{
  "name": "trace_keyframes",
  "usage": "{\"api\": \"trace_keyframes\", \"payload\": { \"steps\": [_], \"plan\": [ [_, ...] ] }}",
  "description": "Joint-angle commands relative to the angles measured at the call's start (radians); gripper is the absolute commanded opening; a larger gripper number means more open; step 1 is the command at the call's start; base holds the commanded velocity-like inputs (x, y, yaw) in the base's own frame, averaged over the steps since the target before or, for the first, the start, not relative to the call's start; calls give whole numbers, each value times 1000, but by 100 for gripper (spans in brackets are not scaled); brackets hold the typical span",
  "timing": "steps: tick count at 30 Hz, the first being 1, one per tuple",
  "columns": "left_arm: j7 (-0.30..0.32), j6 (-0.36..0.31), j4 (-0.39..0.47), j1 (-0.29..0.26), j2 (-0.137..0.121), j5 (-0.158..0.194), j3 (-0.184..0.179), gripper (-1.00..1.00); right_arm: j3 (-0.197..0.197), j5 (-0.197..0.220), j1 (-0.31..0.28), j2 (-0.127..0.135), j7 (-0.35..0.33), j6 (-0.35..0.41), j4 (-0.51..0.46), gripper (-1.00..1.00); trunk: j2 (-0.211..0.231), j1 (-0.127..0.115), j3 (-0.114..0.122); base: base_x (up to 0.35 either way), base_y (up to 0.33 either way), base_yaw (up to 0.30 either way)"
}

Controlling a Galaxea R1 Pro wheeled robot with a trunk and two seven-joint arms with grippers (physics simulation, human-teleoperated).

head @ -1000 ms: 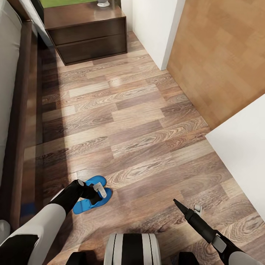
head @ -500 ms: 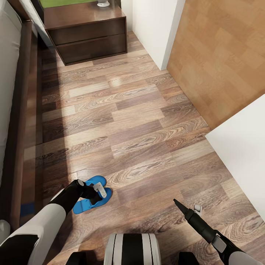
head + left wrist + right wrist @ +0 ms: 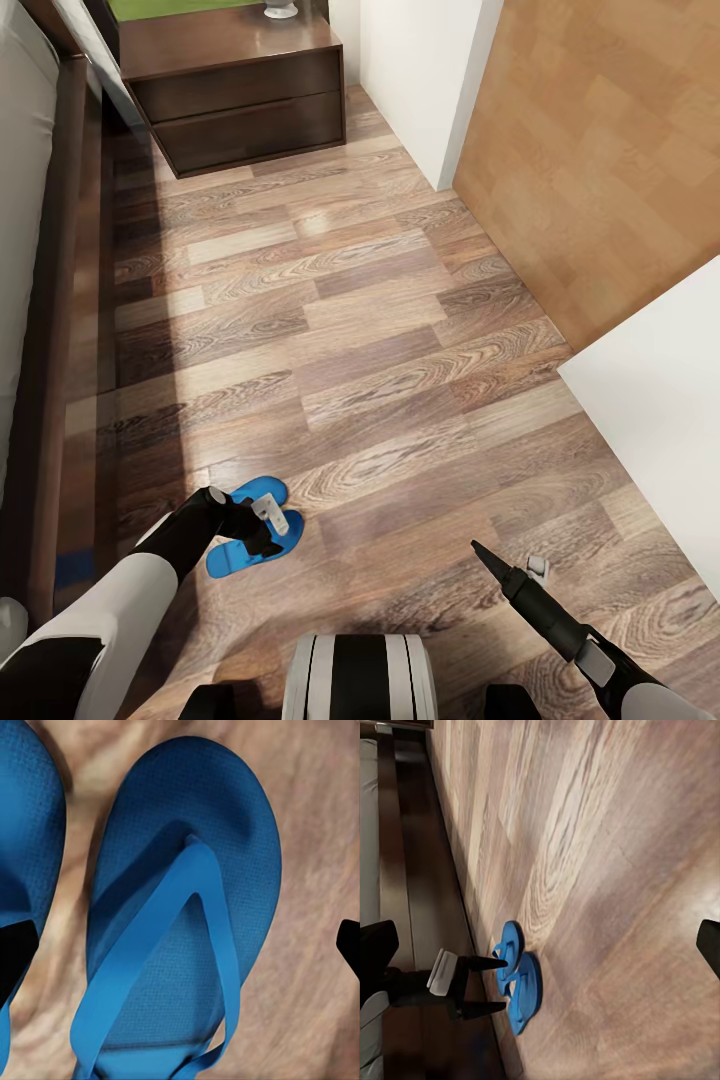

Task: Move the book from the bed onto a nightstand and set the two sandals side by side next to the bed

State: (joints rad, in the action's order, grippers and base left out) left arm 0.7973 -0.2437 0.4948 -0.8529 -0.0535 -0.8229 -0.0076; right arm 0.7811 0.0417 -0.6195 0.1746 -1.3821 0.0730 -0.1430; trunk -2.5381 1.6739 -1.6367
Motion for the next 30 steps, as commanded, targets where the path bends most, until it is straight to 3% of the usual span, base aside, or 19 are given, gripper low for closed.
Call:
{"api": "trace_keyframes", "payload": {
  "steps": [1,19,30],
  "plan": [
    [5,-8,2,0,0,-1,-1,100,-2,4,0,0,-3,8,0,100,0,0,-1,0,0,0],
    [10,-11,2,0,1,-1,0,100,-2,4,0,0,-3,8,3,100,0,0,-1,0,0,0],
    [21,-18,2,0,1,-1,3,100,-2,4,0,0,-3,8,4,100,2,-5,42,0,0,0]
  ]
}}
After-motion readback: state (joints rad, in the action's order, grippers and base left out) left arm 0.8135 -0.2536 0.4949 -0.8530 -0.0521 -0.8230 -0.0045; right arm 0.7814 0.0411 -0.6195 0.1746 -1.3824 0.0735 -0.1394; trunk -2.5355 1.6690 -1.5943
